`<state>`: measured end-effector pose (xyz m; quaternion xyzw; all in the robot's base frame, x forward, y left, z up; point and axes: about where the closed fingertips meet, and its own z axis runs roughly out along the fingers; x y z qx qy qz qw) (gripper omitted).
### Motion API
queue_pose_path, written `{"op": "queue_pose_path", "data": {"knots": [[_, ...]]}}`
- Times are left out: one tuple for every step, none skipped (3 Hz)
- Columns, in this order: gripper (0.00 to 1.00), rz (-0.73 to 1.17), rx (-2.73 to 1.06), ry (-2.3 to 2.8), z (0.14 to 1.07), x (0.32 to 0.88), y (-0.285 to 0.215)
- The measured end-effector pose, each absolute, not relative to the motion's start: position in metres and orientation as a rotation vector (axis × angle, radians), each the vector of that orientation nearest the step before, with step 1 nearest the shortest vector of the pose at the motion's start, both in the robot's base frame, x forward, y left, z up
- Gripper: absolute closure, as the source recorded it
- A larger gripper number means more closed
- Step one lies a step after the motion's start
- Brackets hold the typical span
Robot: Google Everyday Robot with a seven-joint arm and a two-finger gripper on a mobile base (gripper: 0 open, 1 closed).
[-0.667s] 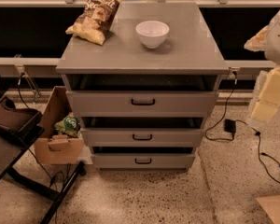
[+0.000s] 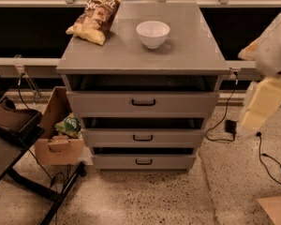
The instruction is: Open middle drawer
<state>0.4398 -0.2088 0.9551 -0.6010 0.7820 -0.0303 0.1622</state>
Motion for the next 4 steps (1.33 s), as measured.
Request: {"op": "queue_pose_path", "data": {"knots": [[0.0, -0.013, -1.7, 2.22, 0.891, 0.438, -0.185], [0.0, 0.022, -1.728, 2.23, 0.784, 0.459, -0.156], [0.0, -0.016, -1.746, 2.228, 0.717, 0.493, -0.142], [0.0, -0.034, -1.742, 2.171, 0.647, 0.554, -0.14]]}}
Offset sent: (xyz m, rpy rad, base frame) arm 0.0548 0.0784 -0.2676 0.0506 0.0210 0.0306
